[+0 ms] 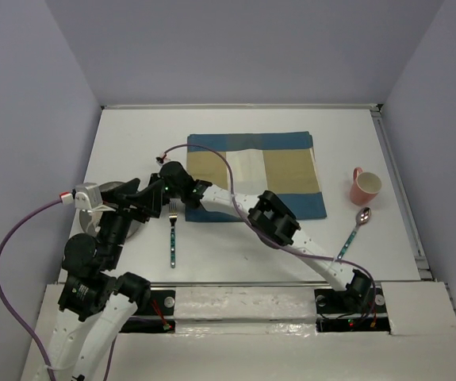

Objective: Set the dinner table for one person

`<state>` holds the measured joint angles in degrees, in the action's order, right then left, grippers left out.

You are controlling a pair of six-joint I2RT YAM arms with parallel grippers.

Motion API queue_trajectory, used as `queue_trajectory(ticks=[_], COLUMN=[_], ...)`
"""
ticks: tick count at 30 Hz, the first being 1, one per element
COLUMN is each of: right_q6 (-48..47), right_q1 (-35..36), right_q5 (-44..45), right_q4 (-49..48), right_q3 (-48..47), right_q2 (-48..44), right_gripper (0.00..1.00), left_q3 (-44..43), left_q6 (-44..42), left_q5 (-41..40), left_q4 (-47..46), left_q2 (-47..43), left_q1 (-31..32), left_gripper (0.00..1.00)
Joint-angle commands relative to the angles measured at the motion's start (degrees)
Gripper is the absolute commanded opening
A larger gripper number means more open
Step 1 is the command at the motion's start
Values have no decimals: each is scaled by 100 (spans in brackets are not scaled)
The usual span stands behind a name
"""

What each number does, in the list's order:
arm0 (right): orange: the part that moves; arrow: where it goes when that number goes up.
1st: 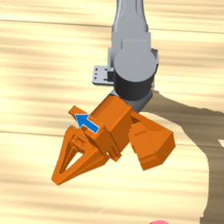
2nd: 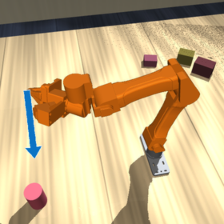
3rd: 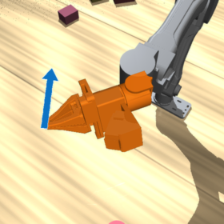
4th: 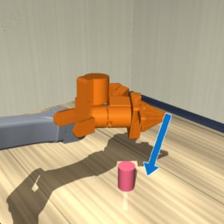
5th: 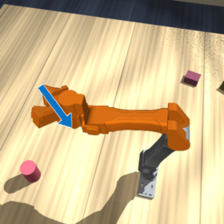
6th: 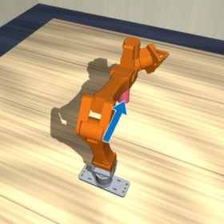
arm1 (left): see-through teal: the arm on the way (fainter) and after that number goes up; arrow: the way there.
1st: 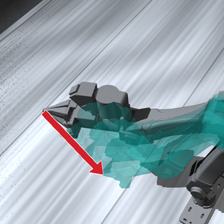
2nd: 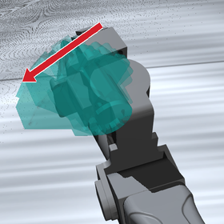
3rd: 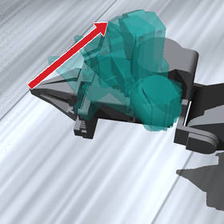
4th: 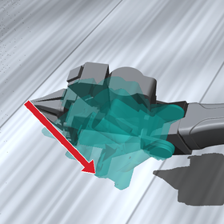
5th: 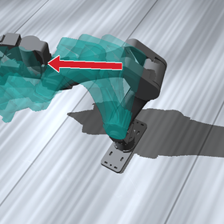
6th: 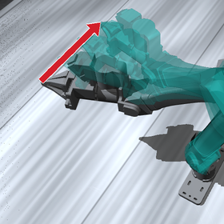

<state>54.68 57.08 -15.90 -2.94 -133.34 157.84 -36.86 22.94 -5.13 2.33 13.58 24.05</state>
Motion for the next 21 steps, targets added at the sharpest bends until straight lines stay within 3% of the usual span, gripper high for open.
queue_trajectory(ticks=[1,5,9,12,16,21], right_q6=[-318,113,280,552,483,132], right_q1=[-267,-470,-732,-1031,-1558,-2488], right_q5=[-220,-598,-598,-599,-239,201], right_q4=[-776,-1296,-1639,-2358,-3220,-3274], right_q3=[-157,-377,-141,920,3674,6035], right_q2=[-841,-1097,-1659,-2238,-3957,-5821], right_gripper=[0,0,0,0,0,0], left_q3=[4,-14,-32,-32,-5,21], left_q6=[-140,-123,-114,-123,-123,-140], left_q5=[-146,-243,-393,-402,-270,-50], left_q4=[-303,-242,-242,-242,-242,-242], left_q2=[-58,-40,-58,-66,-40,-14], left_q1=[21,-32,-67,-120,-138,-129], left_gripper=[89,96,97,97,97,97])
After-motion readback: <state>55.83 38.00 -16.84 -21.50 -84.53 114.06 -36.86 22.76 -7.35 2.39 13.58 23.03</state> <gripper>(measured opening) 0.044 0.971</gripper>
